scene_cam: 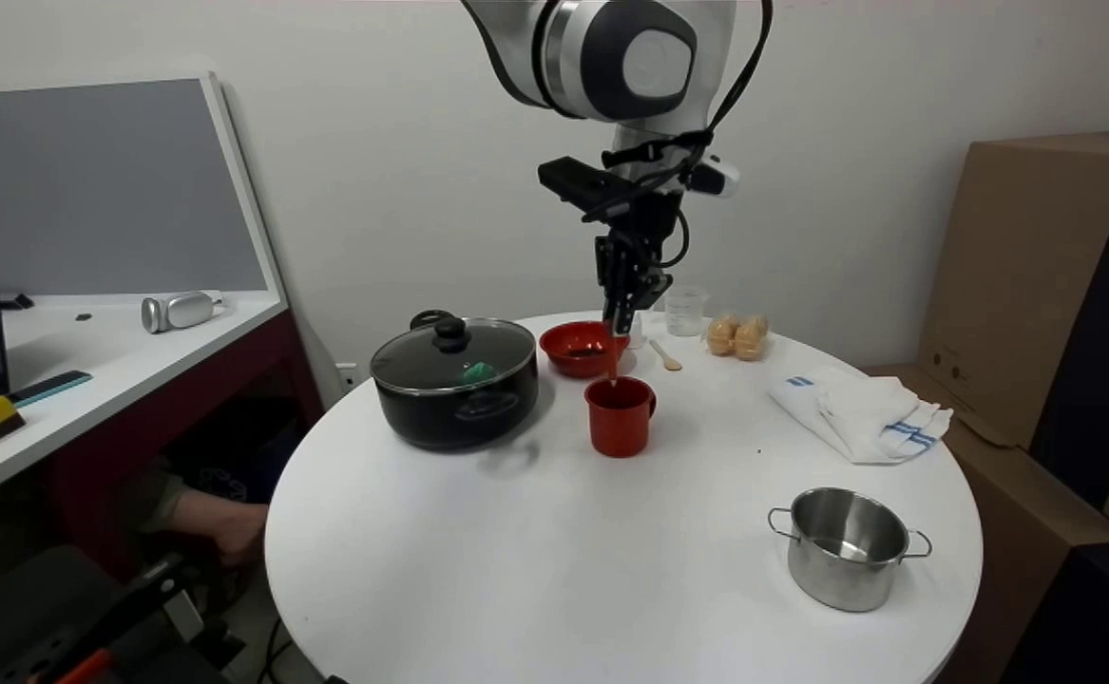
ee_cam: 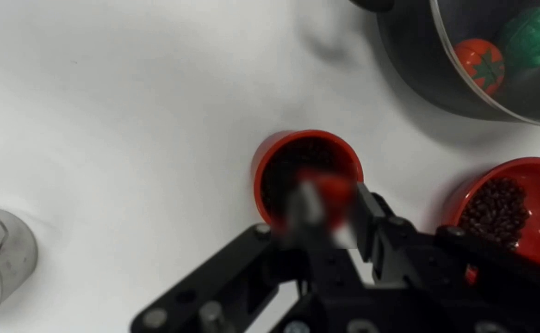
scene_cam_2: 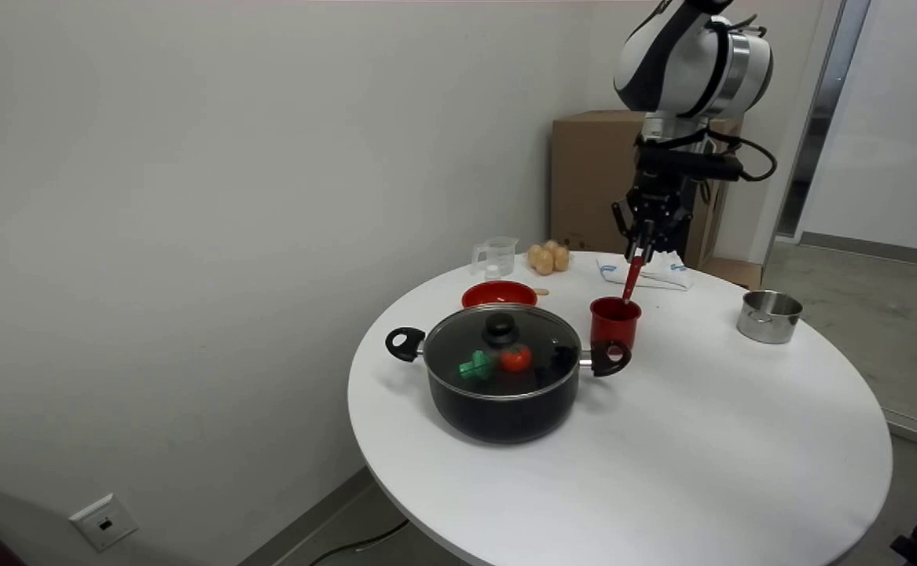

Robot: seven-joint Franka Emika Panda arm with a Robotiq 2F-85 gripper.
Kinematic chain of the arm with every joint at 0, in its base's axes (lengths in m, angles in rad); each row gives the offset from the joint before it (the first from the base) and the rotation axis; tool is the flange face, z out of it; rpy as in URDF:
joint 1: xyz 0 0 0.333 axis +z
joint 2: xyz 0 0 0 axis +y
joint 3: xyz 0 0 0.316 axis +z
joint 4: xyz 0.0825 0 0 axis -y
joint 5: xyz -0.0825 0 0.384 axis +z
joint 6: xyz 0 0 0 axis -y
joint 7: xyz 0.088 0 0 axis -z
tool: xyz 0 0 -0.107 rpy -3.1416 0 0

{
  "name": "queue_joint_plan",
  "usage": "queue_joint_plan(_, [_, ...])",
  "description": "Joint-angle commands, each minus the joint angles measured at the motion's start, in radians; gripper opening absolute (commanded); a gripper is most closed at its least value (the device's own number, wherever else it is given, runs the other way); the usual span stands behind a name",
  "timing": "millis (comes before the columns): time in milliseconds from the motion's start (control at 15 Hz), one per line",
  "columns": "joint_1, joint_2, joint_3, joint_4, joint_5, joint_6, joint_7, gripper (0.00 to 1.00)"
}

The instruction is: Stir the objects in the red cup with the spoon

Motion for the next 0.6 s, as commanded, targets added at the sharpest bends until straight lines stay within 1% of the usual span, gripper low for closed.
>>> queue_joint_plan(0, [0.023,-0.008,0.018,-0.027,0.001,-0.033,-0.027,0.08])
queue_joint_plan(133, [0.035,0.000,0.029,-0.022,0.000,-0.041,-0.031,0.08])
queue_joint_plan(333, [0.044,0.012,0.037,0.017,0.005,-0.050,-0.022,0.08])
queue_joint_plan(533, [0.030,0.014,0.031,0.059,0.017,-0.055,-0.017,0.08])
